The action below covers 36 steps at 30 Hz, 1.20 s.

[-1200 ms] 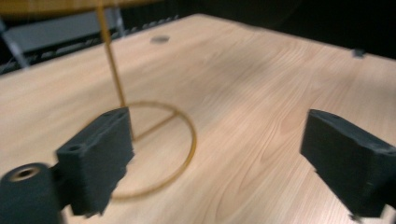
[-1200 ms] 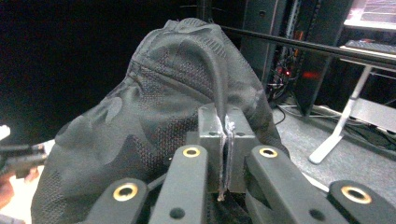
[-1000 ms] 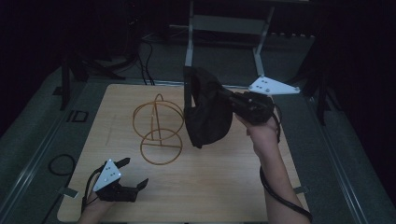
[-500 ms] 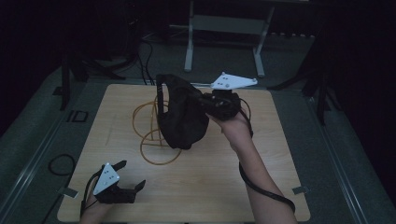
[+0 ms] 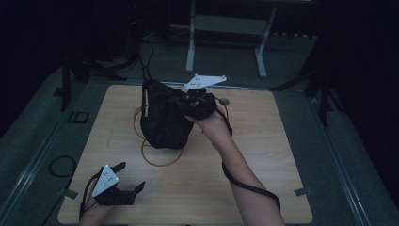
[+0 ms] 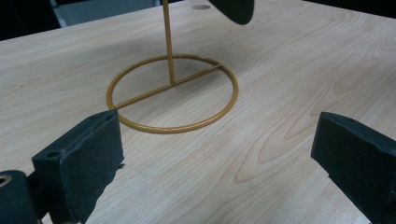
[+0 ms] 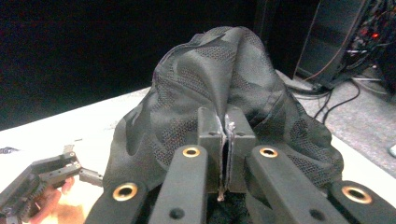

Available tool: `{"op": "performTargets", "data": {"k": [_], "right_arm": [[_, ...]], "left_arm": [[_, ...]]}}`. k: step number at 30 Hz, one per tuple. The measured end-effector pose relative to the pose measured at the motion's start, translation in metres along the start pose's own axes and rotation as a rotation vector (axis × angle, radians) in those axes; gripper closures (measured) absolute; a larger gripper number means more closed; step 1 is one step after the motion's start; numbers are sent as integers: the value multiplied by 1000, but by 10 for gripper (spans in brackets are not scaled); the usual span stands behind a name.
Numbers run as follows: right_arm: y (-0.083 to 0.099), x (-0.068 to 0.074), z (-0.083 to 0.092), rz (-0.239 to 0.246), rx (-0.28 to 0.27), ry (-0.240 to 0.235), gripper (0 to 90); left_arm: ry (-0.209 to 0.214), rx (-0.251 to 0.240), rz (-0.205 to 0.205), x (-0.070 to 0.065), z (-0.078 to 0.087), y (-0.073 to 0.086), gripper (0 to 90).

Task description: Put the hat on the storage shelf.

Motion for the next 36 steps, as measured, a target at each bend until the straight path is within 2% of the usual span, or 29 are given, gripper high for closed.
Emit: {"op": "performTargets", "data": {"k": [6,9,11,14,16,18,19,22,23,24,28,36], "right_arm": [[3,0,-15,-11,19,-3,874],[4,0,-22,-2,38,12,871],[5,3,-29,6,57,3,863],[3,5,-34,10,51,10,843],[3,5,-35,6,50,8,820],[3,9,-41,16,52,10,715],[3,10,-42,26,53,25,699],[3,8,-43,14,51,26,665],[4,7,-43,5,53,36,597],[4,5,-43,-4,55,41,575],[6,2,-42,-44,51,-2,525],[7,3,-35,-24,53,3,483]], "left_arm": [[5,-6,8,0,0,0,27],[9,-10,6,-1,0,0,27],[16,-9,3,-1,0,0,27],[16,-9,2,-1,0,1,27],[13,-7,2,-1,0,1,27],[15,-10,4,-1,0,1,27],[17,-9,5,-1,1,1,27],[19,-12,7,-2,1,1,27],[21,-11,7,-2,0,1,27],[21,-10,7,-2,0,1,27],[30,-17,16,-3,0,0,27],[32,-16,15,-4,-1,1,27]]}}
Point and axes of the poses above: each handheld gripper's, and its own axes: z roughly backward along the jaws, y roughly out of its underside, x roughly to its left, the point moved 8 cm from there along -z, roughly forward along the jaws
